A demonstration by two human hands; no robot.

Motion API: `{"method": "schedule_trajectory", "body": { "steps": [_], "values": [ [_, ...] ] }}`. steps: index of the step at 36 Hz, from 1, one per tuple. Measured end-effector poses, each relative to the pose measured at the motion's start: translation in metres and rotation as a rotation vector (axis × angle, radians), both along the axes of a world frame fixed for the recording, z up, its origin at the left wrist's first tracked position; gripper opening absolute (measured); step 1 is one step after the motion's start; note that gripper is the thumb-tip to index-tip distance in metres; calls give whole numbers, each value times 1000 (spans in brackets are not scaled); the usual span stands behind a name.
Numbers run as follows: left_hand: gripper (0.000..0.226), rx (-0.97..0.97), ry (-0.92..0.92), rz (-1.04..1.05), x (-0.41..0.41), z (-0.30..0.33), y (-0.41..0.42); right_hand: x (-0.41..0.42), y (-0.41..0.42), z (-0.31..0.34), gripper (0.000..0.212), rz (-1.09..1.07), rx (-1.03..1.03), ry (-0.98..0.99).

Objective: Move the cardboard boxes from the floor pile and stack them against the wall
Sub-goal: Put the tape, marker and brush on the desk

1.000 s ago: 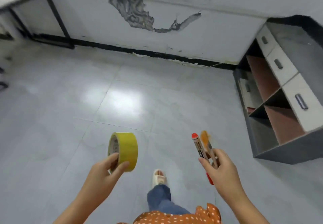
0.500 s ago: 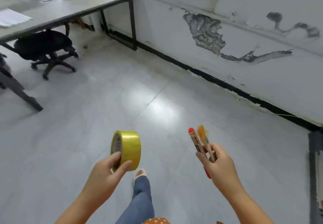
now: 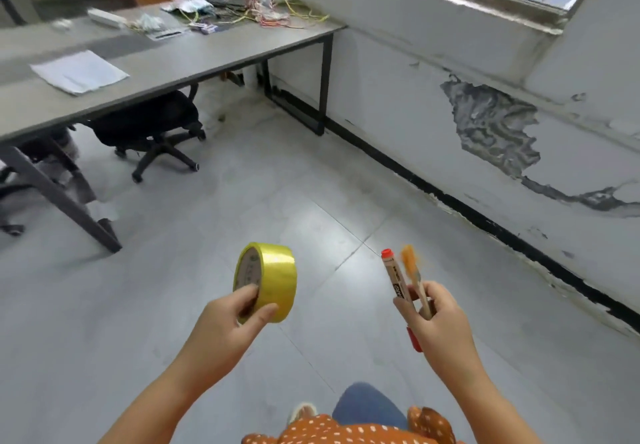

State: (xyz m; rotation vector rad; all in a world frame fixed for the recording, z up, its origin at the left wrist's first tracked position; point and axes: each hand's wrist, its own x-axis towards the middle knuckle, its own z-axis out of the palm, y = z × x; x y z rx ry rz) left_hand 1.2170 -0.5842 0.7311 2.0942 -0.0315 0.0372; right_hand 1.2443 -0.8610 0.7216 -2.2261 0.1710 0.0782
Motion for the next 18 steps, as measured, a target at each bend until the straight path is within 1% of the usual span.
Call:
{"method": "schedule_trajectory", "body": {
  "steps": [3,5,6,8,9,10,15,16,18],
  "values": [
    [3,-23,19,54,37,0,20,50,20,-2,14,48,-23,15],
    [8,-25,41,99,62,-3,33,84,33,-4,14,86,-45,27],
    [14,-33,48,125,75,-7,41,103,40,-6,15,105,-48,28],
    [41,-30,48,178,100,-13,53,138,53,-9,15,136,-40,35],
    [51,-35,58,213,114,-16,59,158,61,-11,15,154,-39,41],
    [55,-41,66,239,128,-20,66,177,67,-13,15,167,-40,44],
    [65,-43,115,335,213,-33,99,287,107,-24,15,246,-35,56],
    [66,-41,119,359,229,-33,106,310,115,-24,15,260,-33,68],
    [57,-51,128,416,263,-26,117,355,134,-20,15,280,-25,77]
  ]
}}
